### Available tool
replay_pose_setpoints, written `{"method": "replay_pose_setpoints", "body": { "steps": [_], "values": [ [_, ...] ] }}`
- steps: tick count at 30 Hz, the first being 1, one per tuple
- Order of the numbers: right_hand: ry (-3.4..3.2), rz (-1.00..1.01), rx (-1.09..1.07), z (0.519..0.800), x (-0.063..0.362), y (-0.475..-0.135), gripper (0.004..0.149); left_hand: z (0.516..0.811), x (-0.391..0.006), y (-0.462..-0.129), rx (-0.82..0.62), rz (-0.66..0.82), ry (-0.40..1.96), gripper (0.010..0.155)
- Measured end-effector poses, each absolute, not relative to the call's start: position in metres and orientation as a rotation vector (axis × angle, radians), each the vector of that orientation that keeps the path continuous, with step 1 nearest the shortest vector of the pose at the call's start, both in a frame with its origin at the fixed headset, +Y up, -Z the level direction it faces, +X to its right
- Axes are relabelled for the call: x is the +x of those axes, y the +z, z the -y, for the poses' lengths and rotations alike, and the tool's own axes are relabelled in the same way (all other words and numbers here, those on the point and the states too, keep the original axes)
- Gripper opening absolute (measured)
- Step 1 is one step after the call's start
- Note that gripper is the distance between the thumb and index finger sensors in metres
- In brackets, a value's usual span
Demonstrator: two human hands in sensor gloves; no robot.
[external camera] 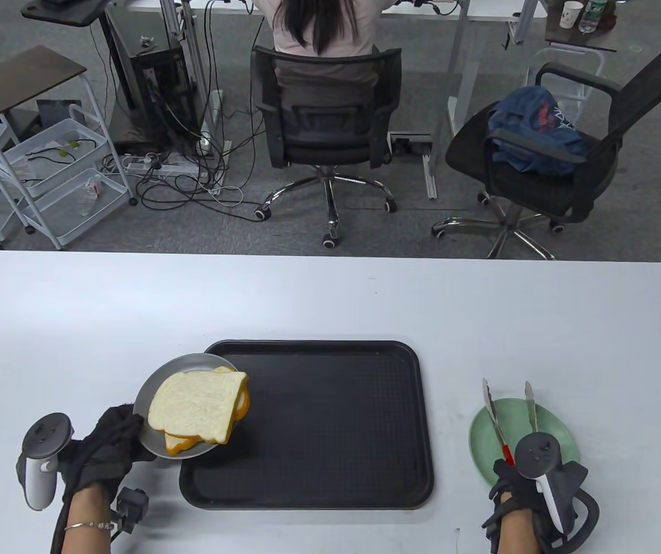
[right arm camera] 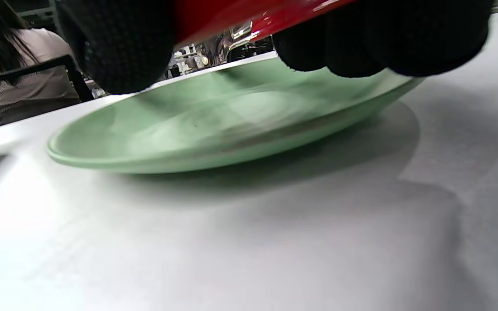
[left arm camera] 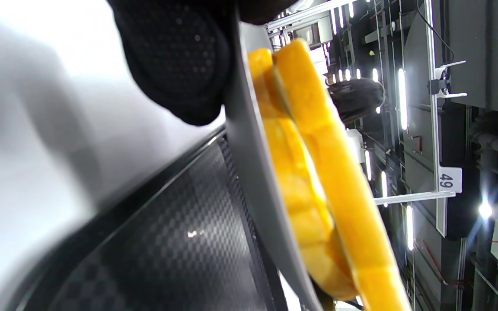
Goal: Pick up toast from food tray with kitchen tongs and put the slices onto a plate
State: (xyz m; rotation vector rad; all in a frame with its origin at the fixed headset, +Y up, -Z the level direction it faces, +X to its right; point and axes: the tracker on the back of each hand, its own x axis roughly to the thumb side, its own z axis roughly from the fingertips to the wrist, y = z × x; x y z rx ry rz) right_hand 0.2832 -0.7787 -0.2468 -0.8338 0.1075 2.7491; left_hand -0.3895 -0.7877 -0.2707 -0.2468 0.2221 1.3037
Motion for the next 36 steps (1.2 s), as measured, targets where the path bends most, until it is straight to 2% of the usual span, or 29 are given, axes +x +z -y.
{"method": "replay_pose_setpoints", "body": {
  "steps": [16,24,27,31,36],
  "values": [
    [2.833,-0.247,-0.893,0.788,0.279,-0.252,0.094,0.788,-0.390,-0.271,-0.248,-0.222,1.292,0.058],
    [2.808,-0.066,-0.837,0.764,0.276,-0.238,0.094,0.789,-0.389,-0.272,-0.253,-0.215,1.290,0.059],
    [2.832,0.061,-0.760,0.750,0.269,-0.234,0.097,0.789,-0.388,-0.272,-0.252,-0.206,1.292,0.058],
    [2.847,0.177,-0.555,0.732,0.246,-0.234,0.099,0.788,-0.387,-0.271,-0.248,-0.194,1.299,0.059],
    [2.831,0.223,-0.324,0.722,0.209,-0.238,0.101,0.788,-0.386,-0.271,-0.245,-0.185,1.302,0.058]
  ]
}}
